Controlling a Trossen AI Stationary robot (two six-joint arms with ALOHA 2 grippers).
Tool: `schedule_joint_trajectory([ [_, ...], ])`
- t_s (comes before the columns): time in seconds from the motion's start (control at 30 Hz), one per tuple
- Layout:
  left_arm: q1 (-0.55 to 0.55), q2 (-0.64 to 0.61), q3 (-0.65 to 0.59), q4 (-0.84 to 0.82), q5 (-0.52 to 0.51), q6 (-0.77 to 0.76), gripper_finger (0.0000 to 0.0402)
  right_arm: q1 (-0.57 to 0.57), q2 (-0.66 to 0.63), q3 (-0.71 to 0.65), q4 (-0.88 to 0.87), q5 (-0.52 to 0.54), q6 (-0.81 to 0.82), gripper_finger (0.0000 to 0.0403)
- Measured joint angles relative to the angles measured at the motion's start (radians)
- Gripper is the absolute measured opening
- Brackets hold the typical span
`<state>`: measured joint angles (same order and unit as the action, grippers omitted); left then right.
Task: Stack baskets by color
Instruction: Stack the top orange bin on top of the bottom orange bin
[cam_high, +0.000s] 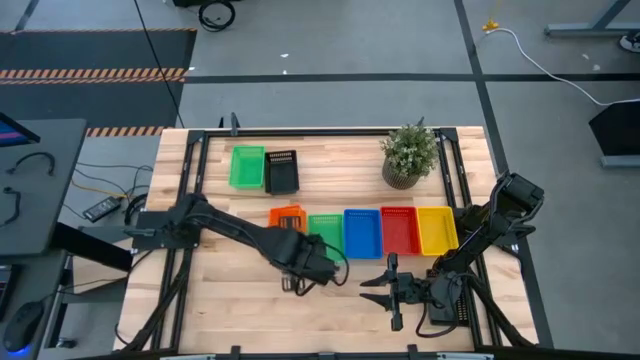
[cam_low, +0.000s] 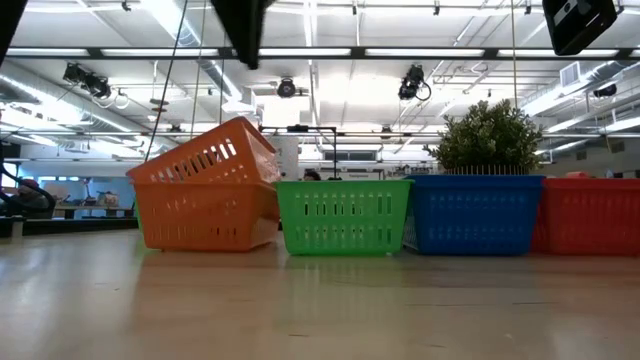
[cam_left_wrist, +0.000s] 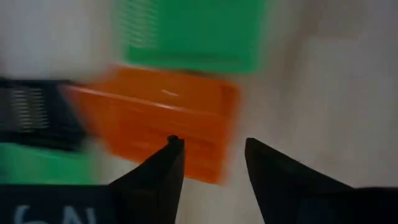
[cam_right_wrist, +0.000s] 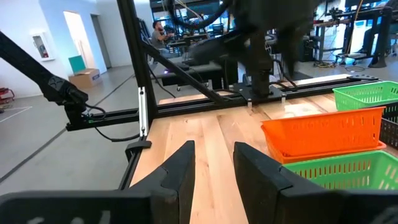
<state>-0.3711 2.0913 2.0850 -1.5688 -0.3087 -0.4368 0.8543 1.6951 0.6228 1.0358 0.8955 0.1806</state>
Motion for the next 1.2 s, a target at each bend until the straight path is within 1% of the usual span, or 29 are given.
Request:
schedule_joint_trajectory([
  [0.03,0.005,-0.008,0.000,-0.003,-0.058,0.005,0.0166,0.001,0.000,0.000,-0.001,-0.001,0.000,0.0115],
  [0.07,0.014,-0.010,0.000,0.002,-0.094,0.011,0.0157,0.001,0.000,0.000,-0.003,0.000,0.000,0.0115],
  [0.1,0.024,-0.010,0.000,0.007,-0.106,0.023,0.0146,0.001,0.000,0.000,-0.003,-0.001,0.001,0.0115],
  [0.17,0.045,-0.010,-0.010,0.025,-0.112,0.035,0.0121,0.001,0.000,0.000,-0.005,-0.002,0.003,0.0115],
  [0.23,0.071,-0.011,-0.052,0.051,-0.127,0.039,0.0093,0.001,0.000,0.000,-0.005,-0.005,0.003,0.0115],
  [0.37,0.127,-0.008,-0.181,0.073,-0.141,0.052,0.0034,0.002,0.000,0.000,-0.005,-0.007,0.007,0.0115],
  [0.43,0.146,-0.008,-0.245,0.148,-0.144,0.077,0.0012,0.002,0.000,0.000,-0.005,-0.007,0.007,0.0115],
  [0.53,0.159,-0.007,-0.294,0.224,-0.142,0.109,0.0009,0.002,0.000,0.000,-0.005,-0.007,0.007,0.0115],
  [0.63,0.162,-0.007,-0.293,0.230,-0.141,0.113,0.0019,0.002,0.000,0.000,-0.006,-0.007,0.007,0.0115],
  [0.8,0.145,-0.015,-0.186,0.104,-0.158,0.069,0.0012,0.002,0.000,0.000,-0.006,-0.007,0.008,0.0115],
  [0.87,0.119,-0.021,-0.139,0.023,-0.159,0.036,0.0006,0.002,0.000,0.000,-0.006,-0.007,0.010,0.0115],
  [0.93,0.087,-0.047,-0.131,-0.003,-0.154,0.034,0.0005,0.006,0.000,0.000,-0.007,-0.007,0.010,0.0115],
  [1.0,0.054,-0.112,-0.176,0.017,-0.117,0.047,0.0006,0.015,0.000,0.000,-0.009,-0.007,0.010,0.0115],
  [1.07,0.033,-0.193,-0.250,0.051,-0.055,0.024,0.0006,0.025,0.000,0.000,-0.024,0.000,0.010,0.0115],
  [1.13,0.017,-0.286,-0.374,0.104,-0.041,-0.022,0.0005,0.038,0.000,0.000,-0.028,0.026,0.010,0.0115],
  [1.2,0.012,-0.387,-0.523,0.181,-0.038,-0.063,0.0004,0.049,0.004,0.000,-0.033,0.056,0.010,0.0115],
])
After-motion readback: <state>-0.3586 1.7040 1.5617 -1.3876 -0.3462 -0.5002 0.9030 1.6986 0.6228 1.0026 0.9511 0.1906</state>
